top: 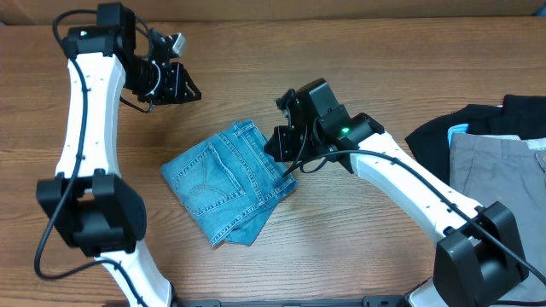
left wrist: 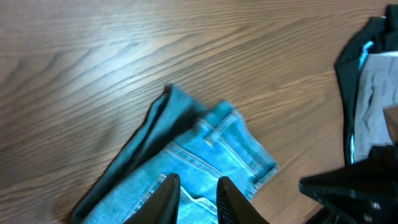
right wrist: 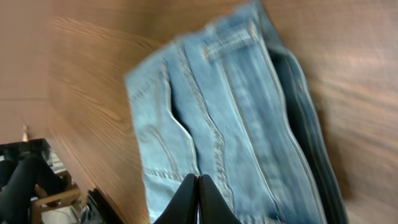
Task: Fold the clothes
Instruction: 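Release the bundle and lift both grippers away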
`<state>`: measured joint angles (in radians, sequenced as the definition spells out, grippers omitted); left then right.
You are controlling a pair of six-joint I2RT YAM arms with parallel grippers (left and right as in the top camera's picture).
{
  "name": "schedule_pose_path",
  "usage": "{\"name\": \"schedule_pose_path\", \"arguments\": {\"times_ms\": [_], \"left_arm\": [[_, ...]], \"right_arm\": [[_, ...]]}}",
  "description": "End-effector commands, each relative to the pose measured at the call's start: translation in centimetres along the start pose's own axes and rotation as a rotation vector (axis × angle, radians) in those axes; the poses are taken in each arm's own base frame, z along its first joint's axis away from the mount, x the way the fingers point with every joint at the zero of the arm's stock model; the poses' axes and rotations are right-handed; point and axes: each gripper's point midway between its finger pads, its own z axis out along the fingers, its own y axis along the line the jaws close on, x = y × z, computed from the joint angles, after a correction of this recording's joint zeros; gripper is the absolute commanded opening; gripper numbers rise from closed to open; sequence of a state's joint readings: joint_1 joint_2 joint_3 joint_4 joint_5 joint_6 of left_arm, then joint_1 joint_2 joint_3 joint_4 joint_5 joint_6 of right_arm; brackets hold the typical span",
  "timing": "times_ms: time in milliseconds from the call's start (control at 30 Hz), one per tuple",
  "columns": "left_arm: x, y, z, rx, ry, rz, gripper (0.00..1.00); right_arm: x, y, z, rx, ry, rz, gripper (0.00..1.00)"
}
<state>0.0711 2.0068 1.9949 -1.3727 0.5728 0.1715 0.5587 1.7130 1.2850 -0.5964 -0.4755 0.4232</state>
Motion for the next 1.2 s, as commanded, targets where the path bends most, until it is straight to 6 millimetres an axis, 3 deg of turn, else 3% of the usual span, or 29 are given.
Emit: {"name": "schedule_pose_path", "arguments": {"times_ms": [0,200,367,467,567,667,767,900,1033,1167], "left_arm": [[0.0,-2.3,-0.8,-0.001,-0.013,0.134,0.22],[3.6,-3.6,4.6,0.042,0.138,0.239,0.17],[5.6,-1.7,10.2,0.025,0.161,0.208,0.19],[6.5,0.0,13.0,0.016,0.131,0.157,0.21],[7.5,1.4,15.3,0.010,0.104,0.119,0.25],[8.5,2.4,16.6,-0.002,0.090,0.100,0.26],[8.3,3.3,16.6,-0.019,0.069,0.053,0.33],[6.5,3.4,15.1,0.006,0.027,0.011,0.44],[3.6,2.1,11.8,0.101,-0.022,-0.017,0.50],[1.9,2.2,8.3,0.091,-0.038,-0.043,0.62]], "right_arm": [[-0.9,1.1,-0.5,-0.031,-0.026,0.032,0.05],[2.5,-0.1,0.2,0.025,0.087,0.255,0.04],[6.8,-2.8,3.4,0.107,0.167,0.326,0.04],[8.8,-2.7,5.9,0.013,0.229,0.353,0.04],[10.2,-3.5,7.8,-0.035,0.268,0.406,0.04],[11.3,-6.1,8.7,0.020,0.303,0.500,0.04],[11.5,-8.6,8.2,0.077,0.319,0.623,0.04],[10.3,-11.0,7.2,0.107,0.277,0.675,0.04],[8.6,-12.6,6.2,0.100,0.235,0.625,0.04],[6.6,-14.7,5.0,0.125,0.173,0.596,0.04]]}}
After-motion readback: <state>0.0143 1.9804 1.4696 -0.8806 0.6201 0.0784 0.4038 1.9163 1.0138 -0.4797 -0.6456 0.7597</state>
